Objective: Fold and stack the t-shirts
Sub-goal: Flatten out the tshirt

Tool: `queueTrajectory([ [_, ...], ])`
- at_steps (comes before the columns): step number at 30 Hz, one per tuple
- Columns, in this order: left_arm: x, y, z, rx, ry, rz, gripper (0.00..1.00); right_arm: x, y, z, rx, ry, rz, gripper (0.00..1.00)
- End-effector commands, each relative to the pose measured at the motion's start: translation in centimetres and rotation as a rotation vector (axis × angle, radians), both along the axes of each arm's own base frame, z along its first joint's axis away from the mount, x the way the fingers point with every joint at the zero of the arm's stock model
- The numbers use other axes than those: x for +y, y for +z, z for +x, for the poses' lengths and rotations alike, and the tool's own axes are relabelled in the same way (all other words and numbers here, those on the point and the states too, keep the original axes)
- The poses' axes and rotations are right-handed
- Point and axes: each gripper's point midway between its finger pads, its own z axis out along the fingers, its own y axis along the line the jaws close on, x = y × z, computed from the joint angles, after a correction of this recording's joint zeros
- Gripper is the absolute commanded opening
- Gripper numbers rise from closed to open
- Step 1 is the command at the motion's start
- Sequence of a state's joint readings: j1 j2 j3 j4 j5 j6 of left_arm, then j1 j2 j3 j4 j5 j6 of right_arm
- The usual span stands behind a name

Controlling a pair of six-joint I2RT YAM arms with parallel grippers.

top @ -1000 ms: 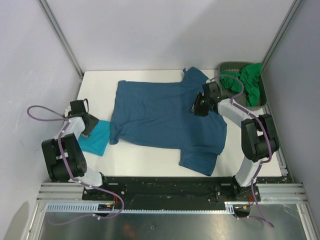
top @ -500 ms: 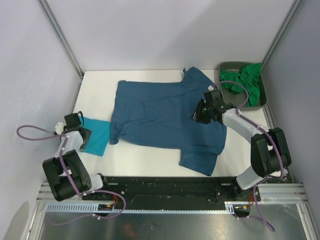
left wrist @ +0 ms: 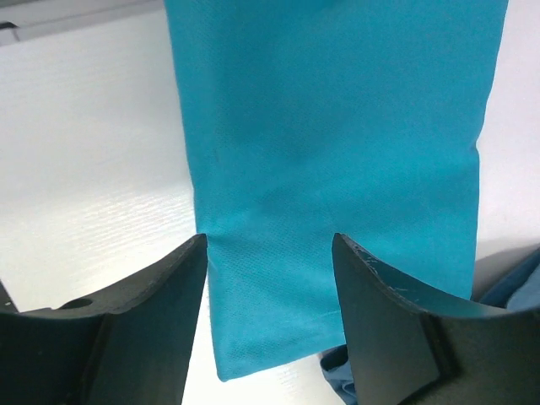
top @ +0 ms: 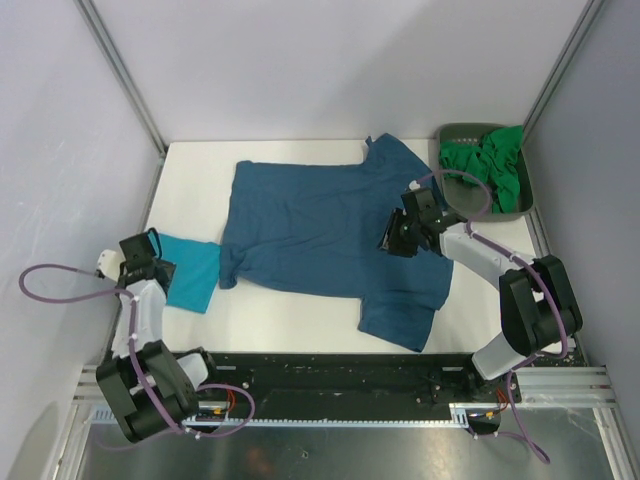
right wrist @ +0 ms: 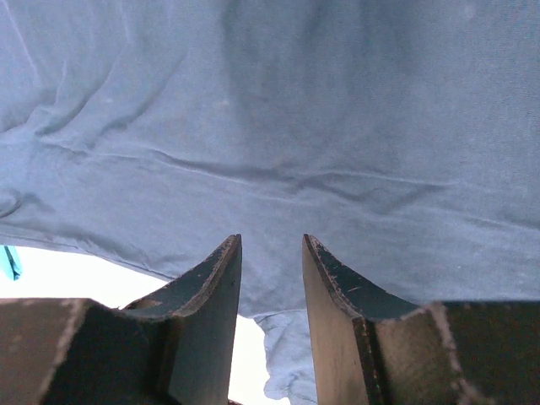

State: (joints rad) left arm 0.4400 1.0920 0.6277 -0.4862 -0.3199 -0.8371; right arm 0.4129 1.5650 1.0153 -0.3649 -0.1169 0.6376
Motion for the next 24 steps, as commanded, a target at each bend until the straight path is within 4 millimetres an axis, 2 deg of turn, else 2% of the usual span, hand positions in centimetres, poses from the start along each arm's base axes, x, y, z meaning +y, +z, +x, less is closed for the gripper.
queueTrajectory([
  [1,2.3,2.0,-1.4,-0.001,0.086,0.074,0.65,1.1,1.4,0.2,-0.045,0.016,0.038,0.39],
  [5,3.5,0.6,-2.2,0.023,0.16,0.007,0.61,1.9,0.9,-0.1,-0.035,0.046,0.043,0.4],
  [11,5.0,-0.1,-2.5,0.066,0.223,0.002,0.57,2.6,0.2,-0.3,-0.024,0.077,0.049,0.39],
  [18,5.5,-1.0,-1.7,0.082,0.235,-0.024,0.53,2.8,0.0,-0.3,-0.021,0.093,0.052,0.39],
  [24,5.1,-2.6,-1.5,0.1,0.235,-0.068,0.46,3.2,0.0,-0.5,-0.02,0.103,0.057,0.38],
])
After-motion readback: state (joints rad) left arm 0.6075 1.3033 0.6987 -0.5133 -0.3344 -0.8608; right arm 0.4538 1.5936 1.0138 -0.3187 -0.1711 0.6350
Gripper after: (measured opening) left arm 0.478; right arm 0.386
